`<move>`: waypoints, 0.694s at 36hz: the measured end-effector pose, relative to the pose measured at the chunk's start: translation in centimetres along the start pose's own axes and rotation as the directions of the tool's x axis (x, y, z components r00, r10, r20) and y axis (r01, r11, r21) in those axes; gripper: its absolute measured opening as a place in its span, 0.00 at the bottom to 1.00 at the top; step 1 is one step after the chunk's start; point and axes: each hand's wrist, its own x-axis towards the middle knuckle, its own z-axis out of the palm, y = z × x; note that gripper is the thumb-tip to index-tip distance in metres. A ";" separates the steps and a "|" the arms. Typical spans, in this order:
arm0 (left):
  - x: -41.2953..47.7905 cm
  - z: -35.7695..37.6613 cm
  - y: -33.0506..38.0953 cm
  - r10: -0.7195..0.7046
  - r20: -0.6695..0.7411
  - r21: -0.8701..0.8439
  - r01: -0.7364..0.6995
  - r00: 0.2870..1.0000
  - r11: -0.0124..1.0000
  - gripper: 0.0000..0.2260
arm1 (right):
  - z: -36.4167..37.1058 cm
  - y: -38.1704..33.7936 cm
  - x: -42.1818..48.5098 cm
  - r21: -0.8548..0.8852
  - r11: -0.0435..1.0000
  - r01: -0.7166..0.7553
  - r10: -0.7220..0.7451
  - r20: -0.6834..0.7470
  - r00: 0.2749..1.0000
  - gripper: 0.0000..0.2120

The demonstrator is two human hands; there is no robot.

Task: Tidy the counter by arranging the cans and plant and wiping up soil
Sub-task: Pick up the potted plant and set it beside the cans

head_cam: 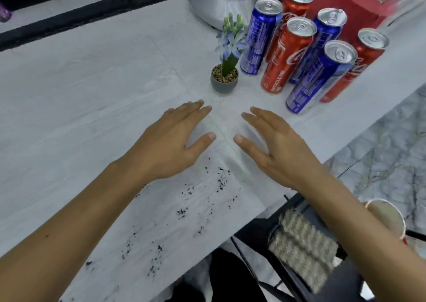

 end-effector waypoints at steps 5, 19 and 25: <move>-2.7 1.3 2.1 0.086 0.036 -0.003 -0.086 0.996 0.996 0.31 | -0.1 -0.8 -5.0 -0.048 0.997 -0.053 0.053 -0.009 0.999 0.32; -8.5 6.0 8.8 0.349 0.130 0.002 -0.352 0.928 0.936 0.29 | 0.8 -1.1 -19.5 0.041 0.951 -0.308 0.310 -0.103 0.945 0.31; -9.2 8.2 12.2 0.458 0.173 -0.017 -0.462 0.872 0.887 0.28 | 1.2 0.1 -24.2 0.139 0.901 -0.410 0.431 -0.190 0.882 0.29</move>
